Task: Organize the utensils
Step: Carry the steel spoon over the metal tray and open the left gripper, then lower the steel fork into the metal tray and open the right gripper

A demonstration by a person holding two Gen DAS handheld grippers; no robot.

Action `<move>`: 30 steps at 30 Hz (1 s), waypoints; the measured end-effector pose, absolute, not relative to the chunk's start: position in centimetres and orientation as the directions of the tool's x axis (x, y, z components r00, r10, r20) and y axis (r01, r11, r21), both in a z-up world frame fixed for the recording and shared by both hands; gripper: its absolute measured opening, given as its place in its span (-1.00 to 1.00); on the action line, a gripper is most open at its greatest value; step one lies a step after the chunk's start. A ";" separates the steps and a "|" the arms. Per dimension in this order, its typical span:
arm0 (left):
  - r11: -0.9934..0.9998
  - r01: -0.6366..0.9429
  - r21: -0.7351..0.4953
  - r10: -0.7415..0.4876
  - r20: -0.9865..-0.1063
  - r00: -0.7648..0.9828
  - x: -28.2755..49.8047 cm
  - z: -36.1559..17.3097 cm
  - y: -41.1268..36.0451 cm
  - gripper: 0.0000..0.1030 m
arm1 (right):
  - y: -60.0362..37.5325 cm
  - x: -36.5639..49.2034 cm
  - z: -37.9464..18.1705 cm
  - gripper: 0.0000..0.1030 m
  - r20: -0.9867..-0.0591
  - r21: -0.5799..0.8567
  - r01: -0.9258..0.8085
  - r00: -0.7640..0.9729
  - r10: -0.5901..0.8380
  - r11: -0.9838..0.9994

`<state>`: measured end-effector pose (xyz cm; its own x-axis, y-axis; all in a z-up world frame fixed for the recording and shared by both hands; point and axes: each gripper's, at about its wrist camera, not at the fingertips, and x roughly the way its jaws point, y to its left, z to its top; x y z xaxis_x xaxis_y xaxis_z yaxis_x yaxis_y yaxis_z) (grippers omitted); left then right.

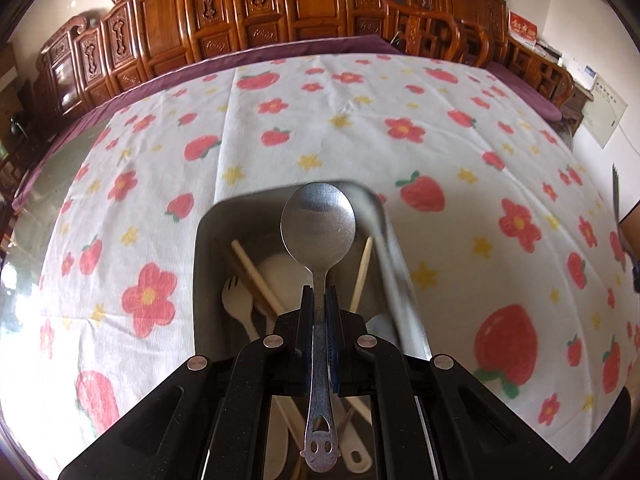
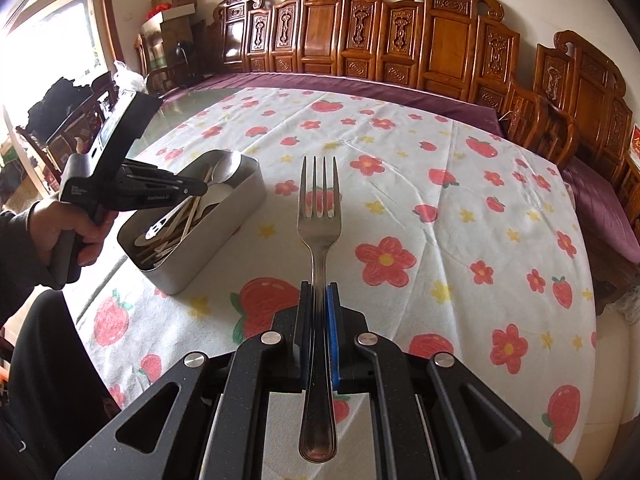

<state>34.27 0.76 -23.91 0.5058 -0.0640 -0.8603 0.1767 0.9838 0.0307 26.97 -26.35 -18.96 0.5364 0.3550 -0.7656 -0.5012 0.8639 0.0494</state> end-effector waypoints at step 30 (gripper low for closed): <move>0.987 0.158 0.014 -0.088 -0.783 0.616 28.0 -16.9 7.8 -0.46 | -16.3 27.0 -17.9 -0.83 -0.775 0.040 -0.562 0.505 0.381 0.826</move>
